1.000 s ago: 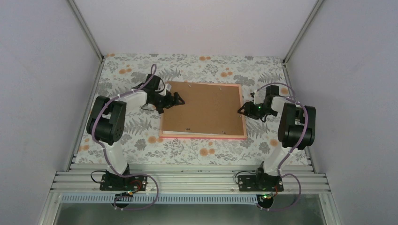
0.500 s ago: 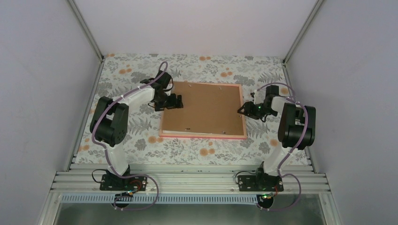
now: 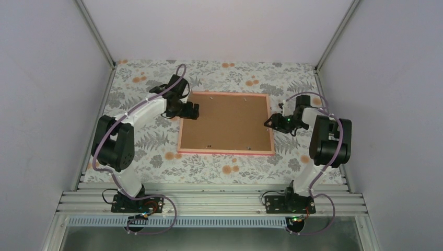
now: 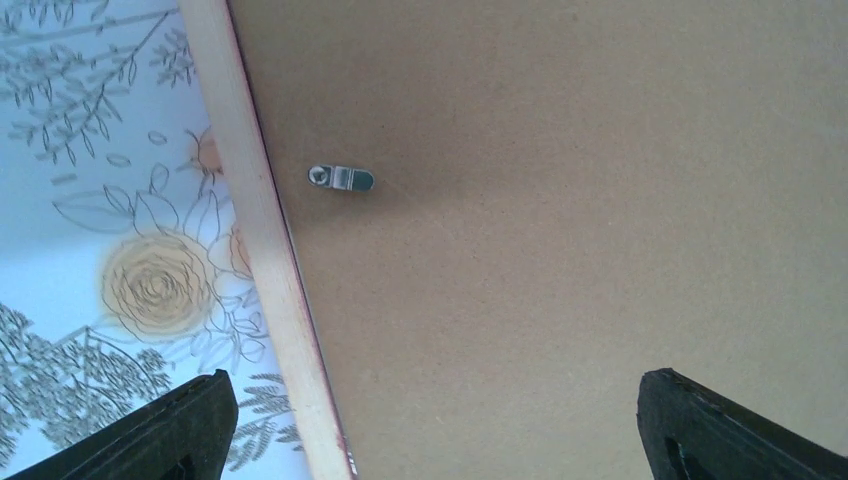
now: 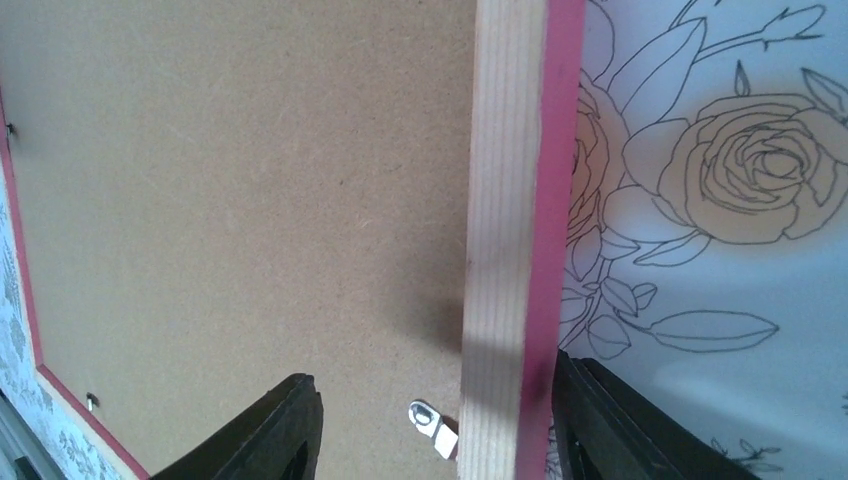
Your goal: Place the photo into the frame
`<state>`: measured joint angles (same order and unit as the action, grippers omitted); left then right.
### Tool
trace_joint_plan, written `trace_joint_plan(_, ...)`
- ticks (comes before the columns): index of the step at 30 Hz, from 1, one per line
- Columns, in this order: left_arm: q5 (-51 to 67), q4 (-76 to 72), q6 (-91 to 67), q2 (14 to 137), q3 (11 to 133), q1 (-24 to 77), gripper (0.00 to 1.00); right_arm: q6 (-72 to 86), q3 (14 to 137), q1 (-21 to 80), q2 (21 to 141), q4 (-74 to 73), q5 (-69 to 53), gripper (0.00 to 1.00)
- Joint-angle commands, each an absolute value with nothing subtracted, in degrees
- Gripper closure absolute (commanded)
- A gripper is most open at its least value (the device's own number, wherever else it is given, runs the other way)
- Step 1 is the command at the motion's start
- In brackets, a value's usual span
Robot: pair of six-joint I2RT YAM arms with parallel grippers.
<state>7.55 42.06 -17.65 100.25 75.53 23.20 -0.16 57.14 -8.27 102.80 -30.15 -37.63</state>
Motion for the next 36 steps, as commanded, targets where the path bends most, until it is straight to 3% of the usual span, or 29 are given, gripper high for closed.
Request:
trace_joint_plan(1,9.8,41.0,-1.2,98.6,75.5,21.7,0.00,-3.2,58.0,-8.0,98.8,-31.6,-38.8,0.41)
trace_joint_plan(6,16.3,36.5,13.7,92.1,67.7,21.1,0.00,-10.6,59.7,-7.3,95.8,-33.9,-42.6,0.34)
trace_joint_plan(13,21.0,33.8,32.5,87.2,59.5,22.8,0.00,-18.7,61.1,0.5,93.2,-36.3,-43.7,0.33)
trace_joint_plan(15,20.9,33.4,36.9,88.5,58.4,23.4,0.06,-19.4,62.1,4.0,94.6,-36.5,-43.8,0.34)
trace_joint_plan(26,9.3,26.1,43.7,98.2,54.7,27.1,0.34,-16.1,64.9,15.1,104.7,-31.0,-42.2,0.40)
trace_joint_plan(31,7.2,27.0,45.4,99.2,53.4,27.1,0.37,-15.0,65.1,15.1,109.5,-31.5,-38.1,0.45)
trace_joint_plan(36,20.1,31.8,40.2,95.2,59.6,19.9,0.36,-16.7,64.3,14.5,111.3,-33.3,-35.6,0.49)
